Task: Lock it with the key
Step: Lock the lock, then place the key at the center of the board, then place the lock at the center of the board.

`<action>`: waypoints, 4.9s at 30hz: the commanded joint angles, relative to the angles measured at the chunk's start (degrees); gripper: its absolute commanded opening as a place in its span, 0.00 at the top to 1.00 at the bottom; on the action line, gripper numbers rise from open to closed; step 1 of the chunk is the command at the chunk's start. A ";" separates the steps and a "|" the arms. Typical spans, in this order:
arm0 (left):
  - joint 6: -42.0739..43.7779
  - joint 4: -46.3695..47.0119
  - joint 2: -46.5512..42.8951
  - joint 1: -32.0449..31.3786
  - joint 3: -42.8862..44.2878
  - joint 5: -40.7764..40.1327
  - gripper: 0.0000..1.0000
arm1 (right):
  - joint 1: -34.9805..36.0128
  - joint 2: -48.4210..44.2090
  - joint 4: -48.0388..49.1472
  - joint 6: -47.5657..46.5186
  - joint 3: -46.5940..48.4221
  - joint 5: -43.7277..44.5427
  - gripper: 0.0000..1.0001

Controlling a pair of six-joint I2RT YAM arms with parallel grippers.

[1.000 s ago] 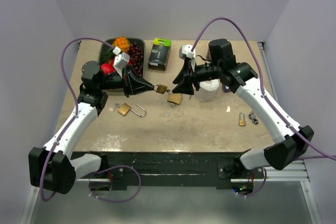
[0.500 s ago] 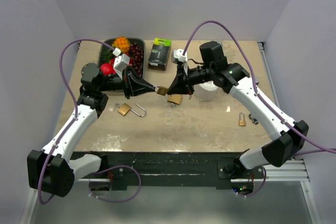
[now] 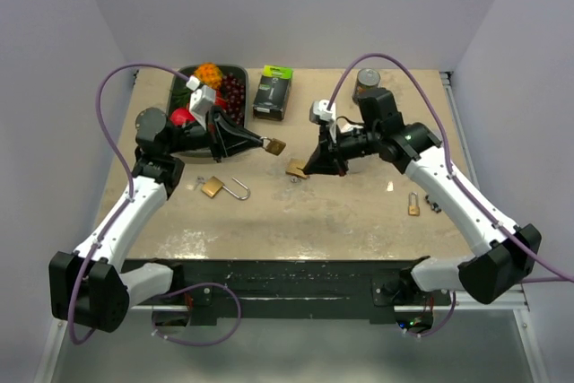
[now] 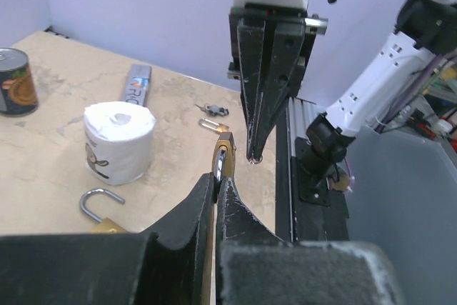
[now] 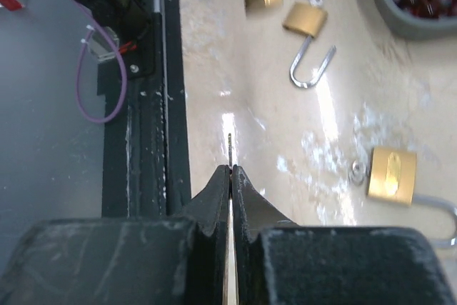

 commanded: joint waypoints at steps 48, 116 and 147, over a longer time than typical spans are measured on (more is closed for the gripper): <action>37.36 -27.23 -1.99 0.82 -4.45 -7.61 1.00 | -29.25 9.69 1.34 -14.05 -30.87 42.12 0.92; -8.26 -12.73 15.06 -14.12 1.79 -18.06 1.00 | 16.54 0.73 13.91 9.76 -10.39 49.24 0.96; -5.01 -16.77 7.59 2.75 -0.93 -22.72 0.01 | -14.75 -2.26 -10.08 35.96 -21.11 49.85 1.00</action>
